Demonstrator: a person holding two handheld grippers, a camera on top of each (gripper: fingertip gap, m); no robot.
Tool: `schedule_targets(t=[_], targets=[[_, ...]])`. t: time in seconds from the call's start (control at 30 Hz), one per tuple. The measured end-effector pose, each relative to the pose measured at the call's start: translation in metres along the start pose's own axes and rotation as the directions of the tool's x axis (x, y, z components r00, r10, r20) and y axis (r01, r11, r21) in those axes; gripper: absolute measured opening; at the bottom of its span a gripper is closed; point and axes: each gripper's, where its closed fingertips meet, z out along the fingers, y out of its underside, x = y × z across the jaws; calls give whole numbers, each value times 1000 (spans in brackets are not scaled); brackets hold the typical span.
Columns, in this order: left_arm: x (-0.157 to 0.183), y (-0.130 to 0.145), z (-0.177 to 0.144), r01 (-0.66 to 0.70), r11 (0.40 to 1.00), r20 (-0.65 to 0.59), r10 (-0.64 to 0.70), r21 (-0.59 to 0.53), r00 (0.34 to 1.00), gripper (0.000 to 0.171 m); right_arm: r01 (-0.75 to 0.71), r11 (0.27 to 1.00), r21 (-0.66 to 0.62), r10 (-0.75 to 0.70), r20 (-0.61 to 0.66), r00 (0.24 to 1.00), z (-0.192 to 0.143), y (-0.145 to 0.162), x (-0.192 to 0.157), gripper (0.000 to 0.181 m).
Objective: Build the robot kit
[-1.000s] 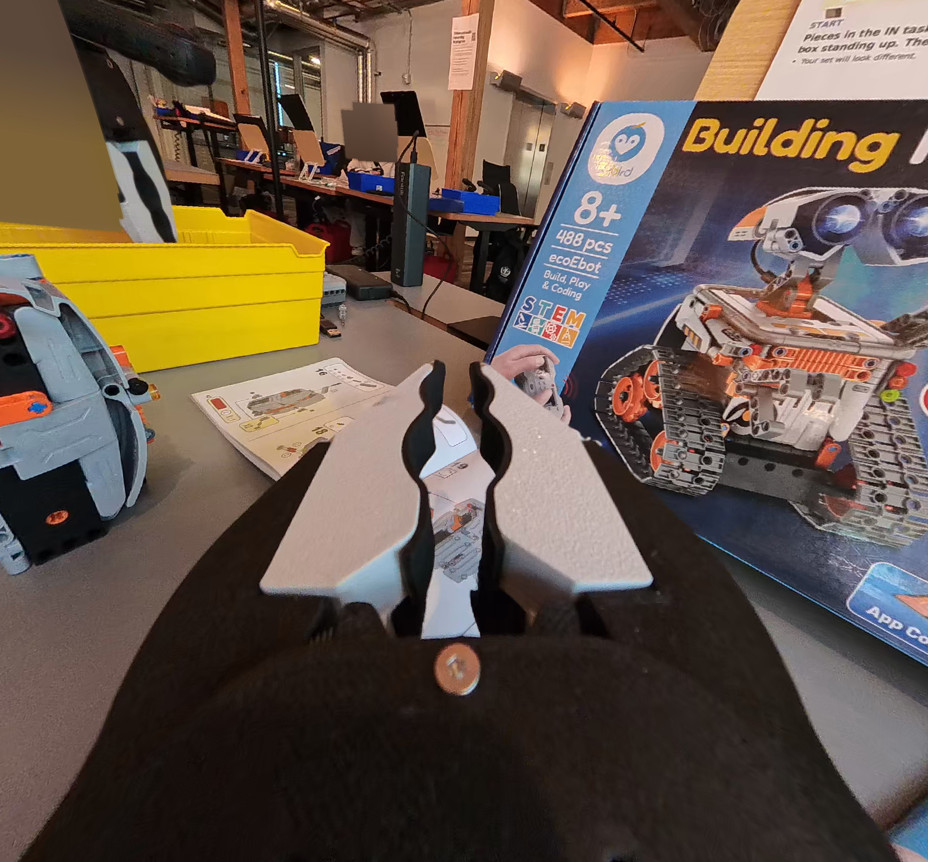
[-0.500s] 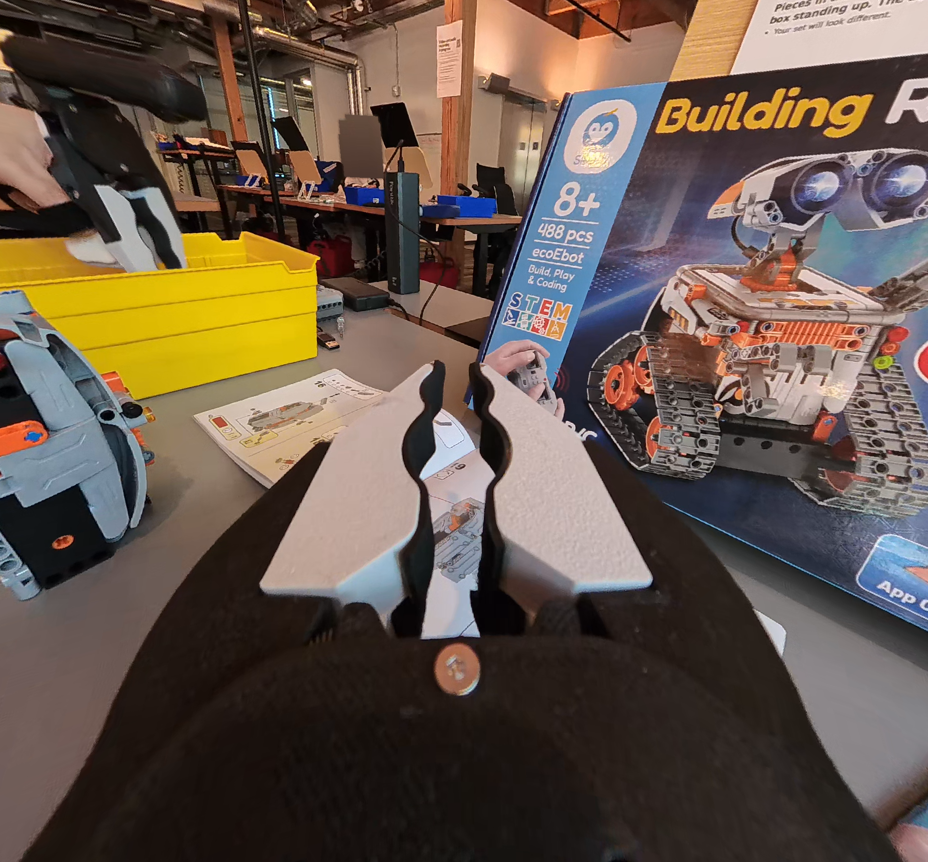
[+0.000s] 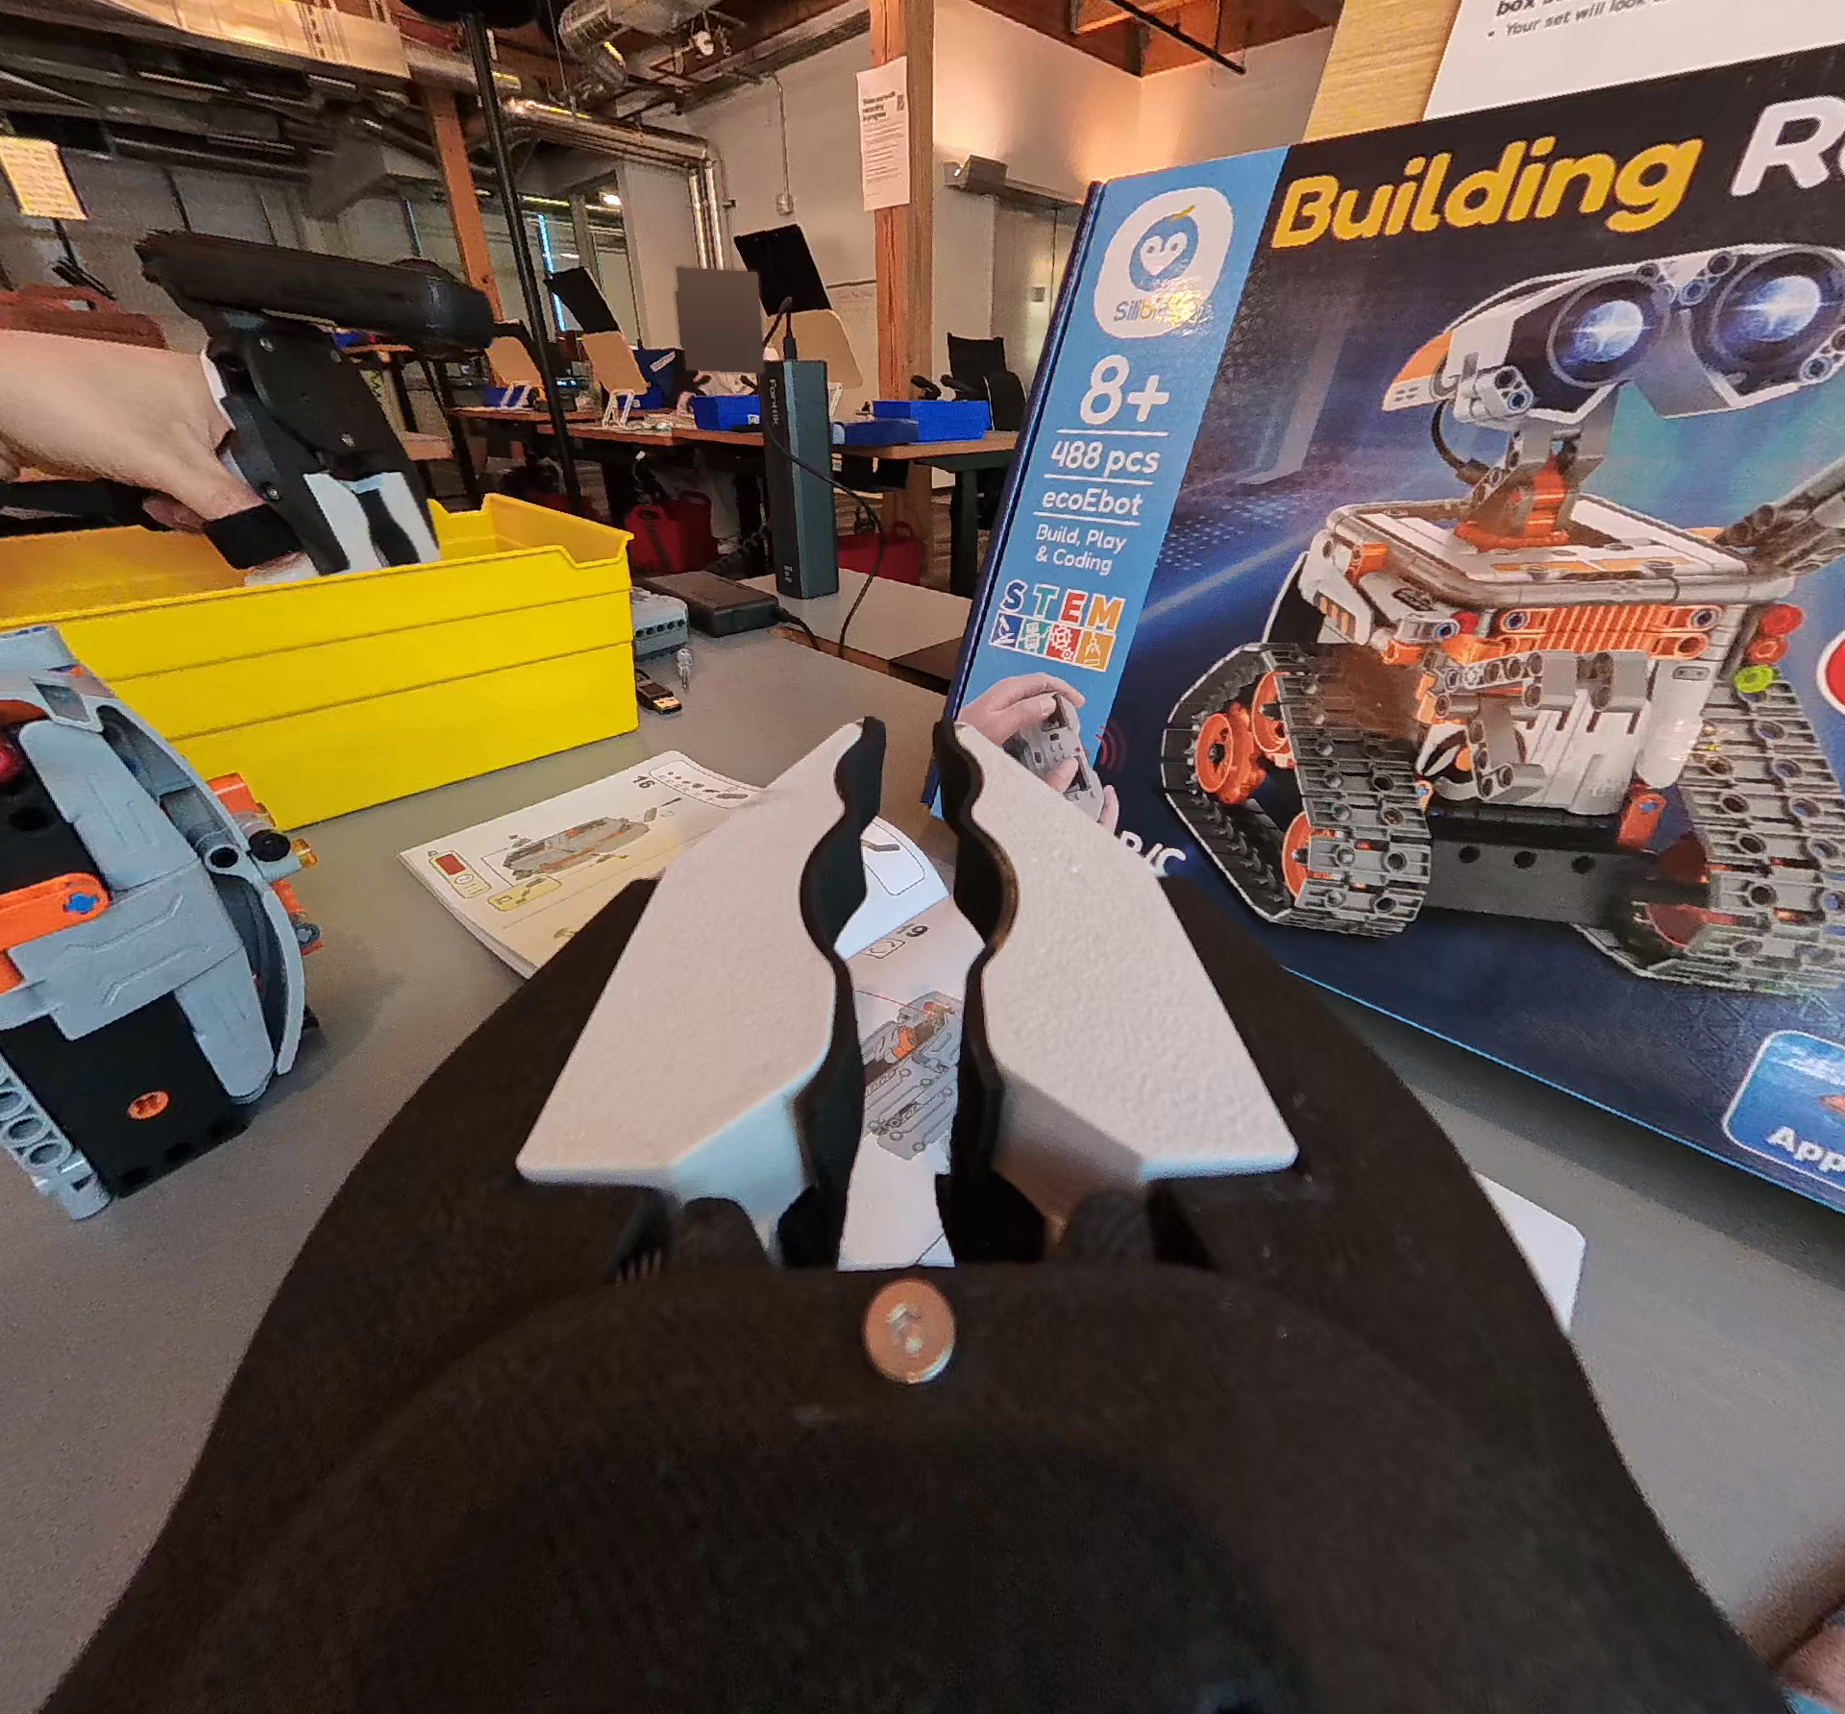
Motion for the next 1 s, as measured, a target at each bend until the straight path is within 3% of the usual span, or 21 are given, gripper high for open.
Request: schedule_targets(t=[0.17,0.27,0.4,0.67,0.77,0.87,1.0], targets=[[-10,19,-2,71,997,10,-71,-44,997,17,-10,1000,2,10,3,1000,0,0,0,10],[-4,19,6,100,993,-61,-103,-59,993,17,-5,1000,-1,5,10,1000,0,0,-2,10],[-9,20,10,111,990,-35,-114,-84,993,12,-5,1000,-2,5,17,1000,1,1,-3,10],[-18,20,-12,152,988,19,-152,-23,988,5,-15,1000,2,15,21,1000,0,0,-3,10],[-21,13,-40,184,980,59,-188,71,980,5,-12,1000,-2,12,22,1000,1,1,-4,10],[-4,-15,-78,144,956,62,-165,254,984,5,24,1000,-17,-24,19,1000,0,0,-5,10],[84,-83,-132,-7,835,-66,51,551,996,6,108,994,27,-110,122,986,-3,-42,-37,18]])
